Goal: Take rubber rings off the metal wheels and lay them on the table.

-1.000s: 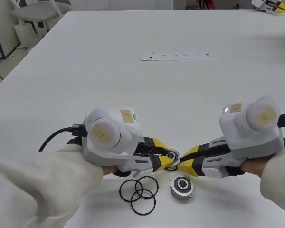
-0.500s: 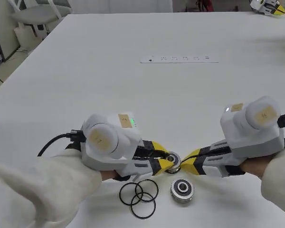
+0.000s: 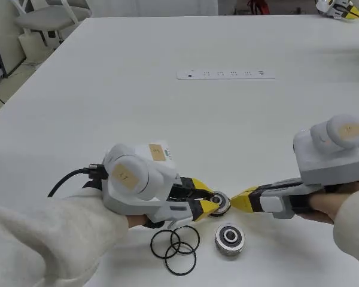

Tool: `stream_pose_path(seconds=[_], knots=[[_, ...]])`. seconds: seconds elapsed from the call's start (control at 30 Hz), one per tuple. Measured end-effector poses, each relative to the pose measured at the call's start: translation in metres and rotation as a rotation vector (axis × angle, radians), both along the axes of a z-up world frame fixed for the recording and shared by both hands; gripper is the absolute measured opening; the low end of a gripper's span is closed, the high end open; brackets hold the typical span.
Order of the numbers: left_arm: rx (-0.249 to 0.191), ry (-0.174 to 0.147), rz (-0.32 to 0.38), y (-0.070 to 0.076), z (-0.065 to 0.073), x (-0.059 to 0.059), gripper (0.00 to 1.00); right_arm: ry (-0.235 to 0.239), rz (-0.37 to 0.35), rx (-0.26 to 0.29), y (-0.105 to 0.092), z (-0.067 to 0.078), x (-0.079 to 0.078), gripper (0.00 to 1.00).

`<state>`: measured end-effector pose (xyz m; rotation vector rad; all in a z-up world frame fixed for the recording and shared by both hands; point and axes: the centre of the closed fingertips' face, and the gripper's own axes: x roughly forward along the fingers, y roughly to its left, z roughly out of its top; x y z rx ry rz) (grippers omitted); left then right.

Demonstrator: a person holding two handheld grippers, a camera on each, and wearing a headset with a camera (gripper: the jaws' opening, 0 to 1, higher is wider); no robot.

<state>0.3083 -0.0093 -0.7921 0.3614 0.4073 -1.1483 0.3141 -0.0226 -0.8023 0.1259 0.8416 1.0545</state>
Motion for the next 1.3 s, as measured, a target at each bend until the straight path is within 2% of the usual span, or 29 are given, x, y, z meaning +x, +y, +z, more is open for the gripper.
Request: stream_pose_path(seconds=[0.1,0.13,0.33,0.5,0.8,1.0,1.07,1.13,1.3], knots=[[-0.003,0.007,0.003,0.000,0.000,0.000,0.12,0.037,-0.024,0.043,0.002,0.004,-0.001,0.00],[-0.002,0.006,0.002,0.000,0.000,0.000,0.12,0.049,-0.033,0.041,0.002,0.003,-0.001,0.00],[0.007,0.002,0.004,0.000,0.000,-0.001,0.12,0.070,-0.045,0.064,0.005,0.006,-0.003,0.00],[0.015,-0.004,0.004,0.000,0.000,-0.001,0.12,0.041,-0.029,0.046,0.008,0.009,-0.005,0.00],[0.017,-0.006,0.005,0.000,0.000,-0.001,0.12,0.020,-0.010,0.038,0.009,0.011,-0.004,0.00],[0.017,-0.007,0.006,0.000,0.000,-0.001,0.12,0.020,-0.006,0.047,0.010,0.013,-0.004,0.00],[0.017,-0.007,0.006,0.000,0.000,-0.001,0.12,0.021,0.006,0.065,0.013,0.016,-0.006,0.00],[0.017,-0.008,0.006,0.000,0.000,-0.001,0.12,0.001,0.018,0.048,0.015,0.017,-0.007,0.00],[0.017,-0.009,0.007,0.000,0.000,-0.001,0.12,-0.011,0.044,0.075,0.020,0.023,-0.009,0.00]])
